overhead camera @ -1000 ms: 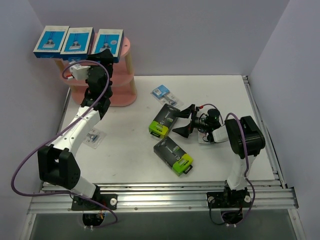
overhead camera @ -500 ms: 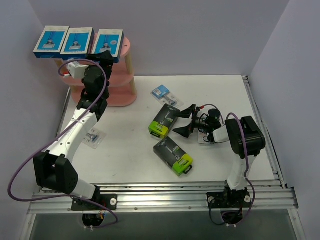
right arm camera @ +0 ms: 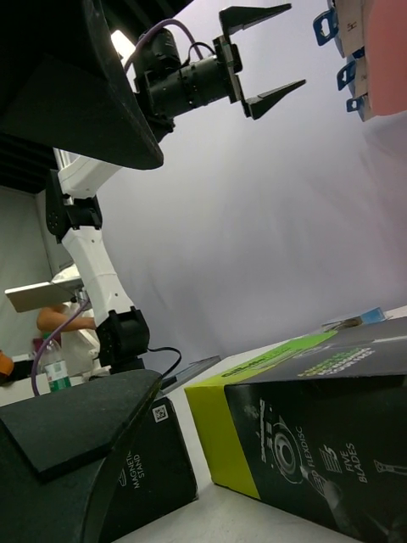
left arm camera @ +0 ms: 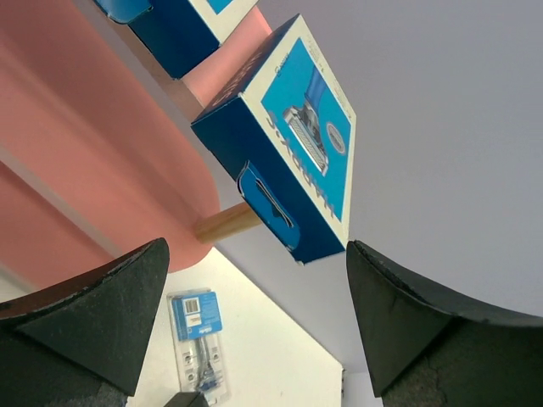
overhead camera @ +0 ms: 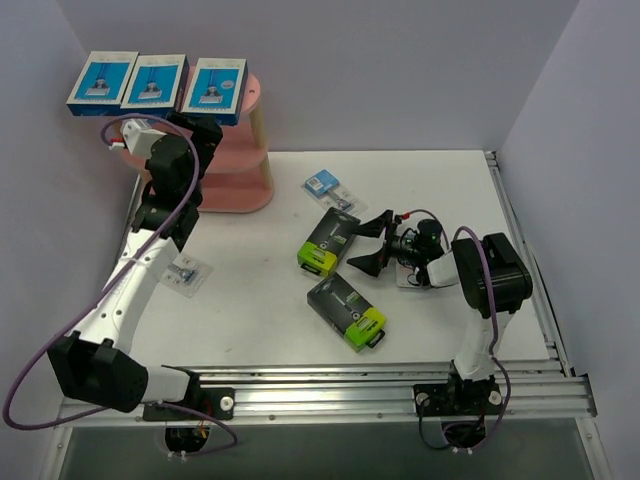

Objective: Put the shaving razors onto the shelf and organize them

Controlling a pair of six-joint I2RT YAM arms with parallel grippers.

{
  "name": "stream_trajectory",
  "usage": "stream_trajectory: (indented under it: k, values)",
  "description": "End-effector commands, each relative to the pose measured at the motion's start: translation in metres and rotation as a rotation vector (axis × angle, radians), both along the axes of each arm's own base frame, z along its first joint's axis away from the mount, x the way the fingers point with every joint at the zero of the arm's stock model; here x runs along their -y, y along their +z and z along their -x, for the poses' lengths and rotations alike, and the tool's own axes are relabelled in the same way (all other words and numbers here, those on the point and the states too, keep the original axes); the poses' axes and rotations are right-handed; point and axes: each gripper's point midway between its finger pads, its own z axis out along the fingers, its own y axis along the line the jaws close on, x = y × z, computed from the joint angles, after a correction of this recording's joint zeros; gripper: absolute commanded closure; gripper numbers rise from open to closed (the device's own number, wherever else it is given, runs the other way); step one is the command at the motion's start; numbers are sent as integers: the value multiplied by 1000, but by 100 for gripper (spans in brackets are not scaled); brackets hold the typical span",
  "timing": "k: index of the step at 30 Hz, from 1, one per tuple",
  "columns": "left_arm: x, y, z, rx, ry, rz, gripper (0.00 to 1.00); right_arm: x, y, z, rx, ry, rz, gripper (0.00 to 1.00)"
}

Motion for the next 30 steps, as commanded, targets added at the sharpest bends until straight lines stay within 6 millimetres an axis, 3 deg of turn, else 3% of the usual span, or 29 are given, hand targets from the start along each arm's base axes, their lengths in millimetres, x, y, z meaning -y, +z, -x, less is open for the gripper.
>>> stream_trajectory:
  k: [1,4,5,7,8,9,10,12,13,14,16,18,19,20,21,22,23,24,25,27,28,30]
  values:
    - [-8,47,38,48,-34,-105,6,9,109,14,760,-34,-110,0]
    - [-12,56,63,32,-61,-187,6,9,111,4,775,-65,-59,0]
    - [-15,61,70,32,-65,-217,6,9,103,-3,721,-69,-27,0]
    - [-21,79,89,41,-70,-301,6,9,108,-9,738,-88,21,0]
    - [-20,85,95,53,-85,-330,6,9,97,-18,721,-86,90,0]
    - [-22,97,102,72,-91,-388,6,10,104,-19,747,-90,124,0]
    - [-23,107,112,93,-96,-414,6,10,88,-24,653,-89,189,0]
    - [-23,120,121,116,-116,-473,6,12,97,-35,758,-87,309,0]
    - [-24,132,128,125,-122,-529,6,14,81,-35,672,-75,380,0]
    - [-25,138,130,127,-126,-561,6,13,94,-41,714,-77,413,0]
    - [-25,154,132,126,-132,-641,6,14,87,-41,720,-52,482,0]
    - [-24,163,129,121,-149,-721,6,11,90,-37,734,-46,494,0]
    - [-19,152,115,73,-176,-754,6,9,91,-35,738,-43,494,0]
    - [-15,171,118,113,-190,-774,6,5,89,-31,739,-35,497,0]
    - [-12,173,114,109,-207,-812,6,3,86,-25,740,-30,502,0]
    - [-6,159,95,53,-245,-836,6,2,84,-22,744,-24,511,0]
    - [-1,175,96,94,-263,-848,6,0,83,-18,751,-16,515,0]
    - [3,174,90,90,-283,-872,6,-5,80,-12,753,1,515,0]
    - [11,160,73,55,-323,-883,6,-6,73,-7,748,20,524,0]
    - [16,165,65,68,-337,-899,6,-12,67,1,746,49,521,1]
    - [22,154,50,42,-360,-902,6,-12,62,5,741,63,522,1]
    - [27,156,42,57,-373,-912,6,-14,60,12,752,79,523,1]
